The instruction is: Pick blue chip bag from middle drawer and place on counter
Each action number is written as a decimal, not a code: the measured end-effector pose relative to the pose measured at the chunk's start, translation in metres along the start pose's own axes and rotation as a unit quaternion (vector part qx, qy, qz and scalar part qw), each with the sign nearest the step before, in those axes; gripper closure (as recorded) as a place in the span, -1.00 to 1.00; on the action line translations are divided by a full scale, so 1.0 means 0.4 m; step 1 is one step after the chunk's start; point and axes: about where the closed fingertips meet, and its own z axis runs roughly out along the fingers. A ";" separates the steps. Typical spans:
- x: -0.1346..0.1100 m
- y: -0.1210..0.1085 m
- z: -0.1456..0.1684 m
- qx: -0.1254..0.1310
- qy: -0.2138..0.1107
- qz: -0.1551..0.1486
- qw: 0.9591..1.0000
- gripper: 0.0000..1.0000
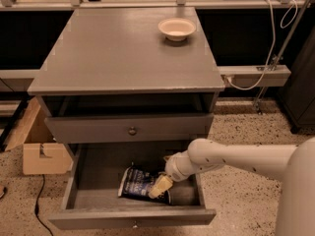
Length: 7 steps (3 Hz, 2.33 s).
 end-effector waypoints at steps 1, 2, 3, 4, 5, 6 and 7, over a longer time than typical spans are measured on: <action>0.022 -0.047 0.019 0.018 -0.004 0.004 1.000 -1.00; 0.051 -0.090 0.059 0.024 0.000 0.013 1.000 -1.00; 0.104 -0.129 0.109 0.021 0.014 0.030 0.999 -0.47; 0.134 -0.138 0.117 0.022 0.022 0.038 0.999 -0.01; 0.135 -0.138 0.117 0.023 0.022 0.038 0.999 0.46; 0.110 -0.100 0.036 0.040 -0.009 0.022 0.999 0.92; 0.007 -0.016 -0.129 0.055 -0.062 -0.051 0.995 1.00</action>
Offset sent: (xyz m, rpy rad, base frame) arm 0.0484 -0.0221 -0.0605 -0.0281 -0.0155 -0.0816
